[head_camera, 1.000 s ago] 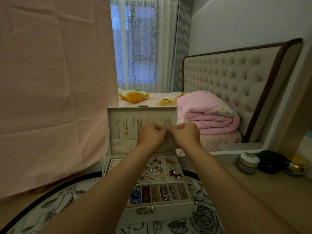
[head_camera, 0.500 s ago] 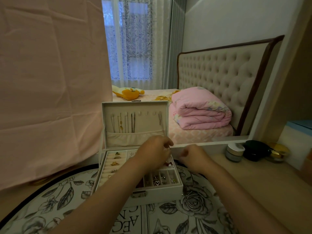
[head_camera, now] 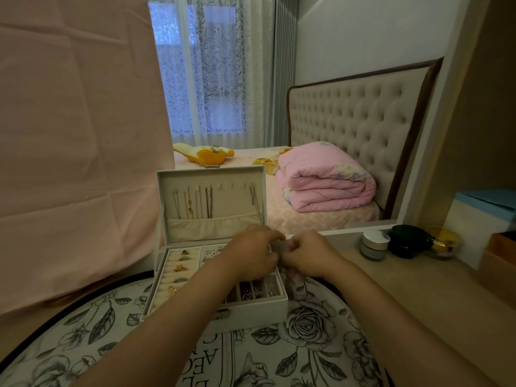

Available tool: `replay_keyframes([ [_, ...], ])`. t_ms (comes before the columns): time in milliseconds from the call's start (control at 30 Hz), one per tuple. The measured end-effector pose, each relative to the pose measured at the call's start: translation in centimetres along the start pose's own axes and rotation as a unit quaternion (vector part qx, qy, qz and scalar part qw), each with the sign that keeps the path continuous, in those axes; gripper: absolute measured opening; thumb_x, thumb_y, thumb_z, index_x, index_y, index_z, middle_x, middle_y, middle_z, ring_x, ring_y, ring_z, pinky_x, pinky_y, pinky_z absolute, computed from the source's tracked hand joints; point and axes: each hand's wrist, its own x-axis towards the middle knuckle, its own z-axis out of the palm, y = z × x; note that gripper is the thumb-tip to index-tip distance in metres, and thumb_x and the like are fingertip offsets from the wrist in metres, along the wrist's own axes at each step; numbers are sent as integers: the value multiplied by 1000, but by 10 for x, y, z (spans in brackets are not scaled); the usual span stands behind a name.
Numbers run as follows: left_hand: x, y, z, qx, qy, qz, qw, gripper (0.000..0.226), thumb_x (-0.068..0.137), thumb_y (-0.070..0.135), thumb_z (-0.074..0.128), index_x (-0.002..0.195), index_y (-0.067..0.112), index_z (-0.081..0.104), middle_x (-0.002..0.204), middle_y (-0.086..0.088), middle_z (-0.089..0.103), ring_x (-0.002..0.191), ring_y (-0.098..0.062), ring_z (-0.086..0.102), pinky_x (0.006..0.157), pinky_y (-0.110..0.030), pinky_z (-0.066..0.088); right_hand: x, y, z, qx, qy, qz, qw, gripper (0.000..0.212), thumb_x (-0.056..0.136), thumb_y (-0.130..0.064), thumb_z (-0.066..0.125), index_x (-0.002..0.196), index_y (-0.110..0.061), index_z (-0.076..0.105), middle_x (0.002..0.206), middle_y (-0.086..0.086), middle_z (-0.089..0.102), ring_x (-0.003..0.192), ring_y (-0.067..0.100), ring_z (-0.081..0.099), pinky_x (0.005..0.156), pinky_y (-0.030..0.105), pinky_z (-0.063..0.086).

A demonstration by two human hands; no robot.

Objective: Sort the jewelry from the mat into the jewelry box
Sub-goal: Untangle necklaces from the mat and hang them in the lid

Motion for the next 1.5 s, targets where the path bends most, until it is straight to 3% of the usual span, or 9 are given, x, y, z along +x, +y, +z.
replay_keyframes([
  [133,7,5,-8,-183,18,3,983,45,87,21,66,129,33,59,110,14,65,98,-12,64,80,-27,53,-1,-25,-24,164,21,-60,984,6,91,1,64,87,-2,67,77,19,71,64,24,71,62,37,61],
  [333,19,4,-24,-272,42,-76,958,13,91,22,69,94,10,72,70,-2,66,59,-16,59,59,-29,52,10,-42,-36,208,55,-114,970,5,89,-1,70,93,-4,71,75,12,70,64,21,65,54,30,55],
  [500,23,-4,-38,-292,112,-105,944,4,90,18,71,90,17,75,80,-9,75,81,-32,71,79,-49,59,16,-45,-30,121,-10,-83,989,34,88,0,65,118,-13,62,81,3,63,62,14,57,46,22,42],
  [667,23,-14,-50,-271,129,-78,951,7,85,19,76,91,21,78,85,-1,75,83,-20,70,79,-40,60,29,-58,-13,70,-22,-99,992,16,84,-12,76,98,-4,71,84,13,74,56,13,62,43,23,41],
  [800,22,-33,-51,-246,177,-92,949,30,87,23,75,116,22,68,107,4,68,97,-12,64,82,-22,52,48,-66,-11,63,38,-90,993,14,88,-15,73,86,-2,73,82,21,74,54,19,64,41,24,38],
  [1000,15,-53,-39,76,115,-117,984,47,92,34,58,136,19,53,125,-4,58,116,-24,51,100,-40,44,60,-84,-8,96,120,-143,978,16,94,-15,67,87,-3,75,75,10,74,47,17,59,38,13,37],
  [1100,15,-54,-35,149,102,-109,978,39,92,34,55,129,19,56,121,-4,59,112,-24,50,97,-38,40,71,-89,-3,63,155,-176,970,14,93,-18,68,85,-9,75,68,0,72,45,14,62,43,16,40],
  [1300,16,-56,-42,210,54,-106,970,36,95,33,51,127,18,58,125,-8,54,119,-28,43,103,-40,32,89,-89,11,-77,162,-258,949,17,90,-20,73,105,-18,78,95,-1,77,74,14,69,78,29,55],
  [1500,13,-59,-44,169,53,-104,979,37,96,35,47,129,25,59,126,-4,57,117,-25,47,100,-40,36,91,-77,16,-297,128,-281,904,21,89,-20,69,108,-21,76,105,4,72,93,23,66,80,37,55],
])
